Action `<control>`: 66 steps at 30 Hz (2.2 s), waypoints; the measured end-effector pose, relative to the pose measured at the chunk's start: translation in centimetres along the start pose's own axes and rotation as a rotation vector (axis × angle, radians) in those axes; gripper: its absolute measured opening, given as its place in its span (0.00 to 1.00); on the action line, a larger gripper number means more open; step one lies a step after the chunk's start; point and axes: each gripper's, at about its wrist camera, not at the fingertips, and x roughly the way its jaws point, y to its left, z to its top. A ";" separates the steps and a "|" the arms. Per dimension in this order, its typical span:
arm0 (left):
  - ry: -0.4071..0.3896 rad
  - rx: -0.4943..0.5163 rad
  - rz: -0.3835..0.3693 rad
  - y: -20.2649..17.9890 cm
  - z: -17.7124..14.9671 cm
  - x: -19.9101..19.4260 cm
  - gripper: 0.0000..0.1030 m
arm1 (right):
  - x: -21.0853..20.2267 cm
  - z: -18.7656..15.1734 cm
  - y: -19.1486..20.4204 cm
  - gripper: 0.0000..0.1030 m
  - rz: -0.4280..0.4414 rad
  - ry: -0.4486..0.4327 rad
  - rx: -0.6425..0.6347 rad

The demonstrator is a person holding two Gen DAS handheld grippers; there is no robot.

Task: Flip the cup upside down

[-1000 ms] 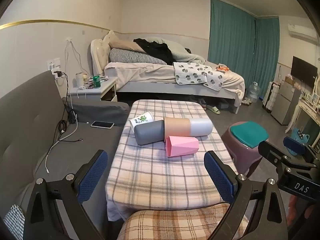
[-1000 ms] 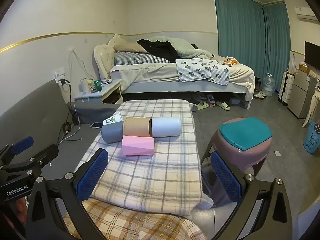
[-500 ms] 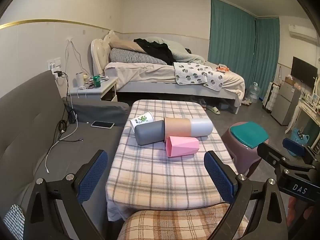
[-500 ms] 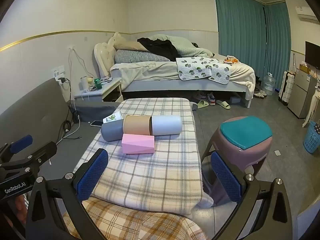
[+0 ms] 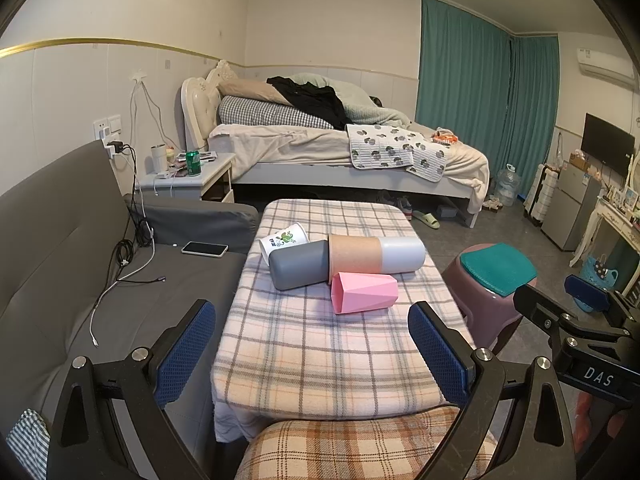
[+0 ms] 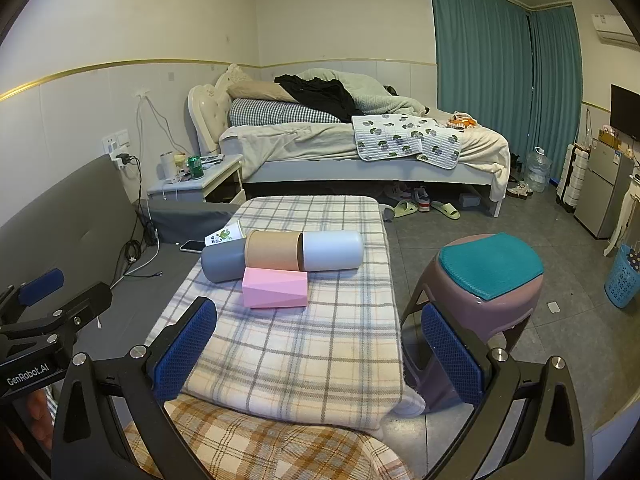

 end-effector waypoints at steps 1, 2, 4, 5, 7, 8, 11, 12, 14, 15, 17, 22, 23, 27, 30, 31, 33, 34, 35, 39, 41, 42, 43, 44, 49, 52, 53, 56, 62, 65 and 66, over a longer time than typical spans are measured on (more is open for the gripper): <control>-0.001 0.000 -0.002 0.0 -0.1 0.1 0.97 | 0.0 0.0 0.0 1.00 0.001 0.001 0.000; -0.001 0.000 -0.002 0.0 -0.2 0.1 0.97 | -0.1 0.1 0.0 1.00 0.000 -0.001 0.000; 0.000 0.000 -0.001 0.1 -0.2 0.2 0.97 | -0.1 0.2 0.0 1.00 0.001 0.001 0.000; -0.001 -0.001 -0.001 0.1 -0.2 0.2 0.97 | 0.0 0.1 0.0 1.00 0.001 0.001 -0.001; 0.000 -0.001 -0.002 0.1 -0.2 0.2 0.97 | 0.1 0.0 0.0 1.00 0.002 0.001 -0.001; 0.000 -0.001 -0.002 0.1 -0.2 0.2 0.97 | 0.0 0.1 0.0 1.00 0.001 0.002 0.000; 0.000 0.000 -0.002 0.1 -0.2 0.2 0.97 | 0.0 0.0 0.1 1.00 0.001 0.002 0.000; 0.001 -0.001 -0.003 0.1 -0.2 0.2 0.97 | 0.0 0.0 0.1 1.00 0.001 0.002 0.000; 0.000 -0.001 -0.002 0.1 -0.2 0.2 0.97 | 0.3 -0.1 0.0 1.00 0.000 0.003 0.001; 0.000 -0.001 -0.002 0.1 -0.2 0.2 0.97 | 0.3 -0.1 0.0 1.00 0.001 0.003 0.000; 0.000 -0.001 -0.002 0.1 -0.2 0.2 0.97 | 0.3 -0.2 0.0 1.00 0.001 0.003 0.000; 0.000 -0.001 -0.002 0.1 -0.2 0.2 0.97 | 0.2 -0.2 0.1 1.00 0.000 0.005 0.001; 0.001 -0.002 -0.002 0.1 -0.2 0.2 0.97 | 0.2 -0.2 0.1 1.00 0.001 0.005 0.002; 0.001 -0.001 -0.004 0.2 -0.2 0.2 0.97 | 0.3 -0.3 0.2 1.00 0.002 0.007 0.002; 0.001 -0.001 -0.003 0.1 -0.2 0.2 0.97 | 0.4 -0.5 0.4 1.00 0.008 0.012 0.007; 0.001 -0.002 -0.003 0.1 -0.2 0.2 0.97 | 0.4 -0.6 0.5 1.00 0.008 0.012 0.008; 0.001 -0.001 -0.002 0.1 -0.2 0.2 0.97 | 0.4 -0.7 0.5 1.00 0.008 0.012 0.007; 0.000 -0.001 -0.001 0.2 -0.2 0.2 0.97 | 0.4 -0.6 0.4 1.00 0.009 0.012 0.008; 0.001 -0.002 -0.002 0.1 -0.2 0.2 0.97 | 0.4 -0.6 0.4 1.00 0.009 0.013 0.008; 0.001 -0.001 -0.003 0.1 -0.2 0.2 0.97 | 0.4 -0.5 0.4 1.00 0.008 0.014 0.008; 0.001 0.000 -0.003 0.1 -0.2 0.2 0.97 | 0.4 -0.6 0.4 1.00 0.008 0.013 0.010; 0.002 -0.001 -0.003 0.1 -0.2 0.2 0.97 | 0.4 -0.6 0.4 1.00 0.008 0.013 0.010; 0.002 -0.001 -0.003 0.1 -0.2 0.2 0.97 | 0.4 -0.6 0.4 1.00 0.009 0.014 0.008; 0.002 -0.001 -0.002 0.1 -0.2 0.2 0.97 | 0.4 -0.6 0.5 1.00 0.008 0.014 0.008; 0.001 0.000 -0.003 0.1 -0.2 0.2 0.97 | 0.4 -0.6 0.4 1.00 0.008 0.014 0.009; 0.001 -0.001 -0.003 0.2 -0.2 0.3 0.97 | 0.4 -0.6 0.4 1.00 0.009 0.013 0.010; 0.001 -0.001 -0.002 0.1 -0.2 0.2 0.97 | 0.4 -0.7 0.5 1.00 0.009 0.013 0.009; 0.002 -0.001 -0.003 0.1 -0.2 0.2 0.97 | 0.4 -0.6 0.4 1.00 0.010 0.014 0.011; 0.017 -0.008 0.003 0.6 -0.6 0.8 0.97 | 0.6 -0.7 0.6 1.00 0.016 0.019 0.007; 0.026 -0.011 0.003 1.2 -0.9 1.3 0.97 | 1.1 -0.4 0.8 1.00 0.021 0.030 0.005; 0.026 -0.006 0.003 1.3 -0.8 1.4 0.97 | 1.2 -0.2 0.8 1.00 0.023 0.033 0.006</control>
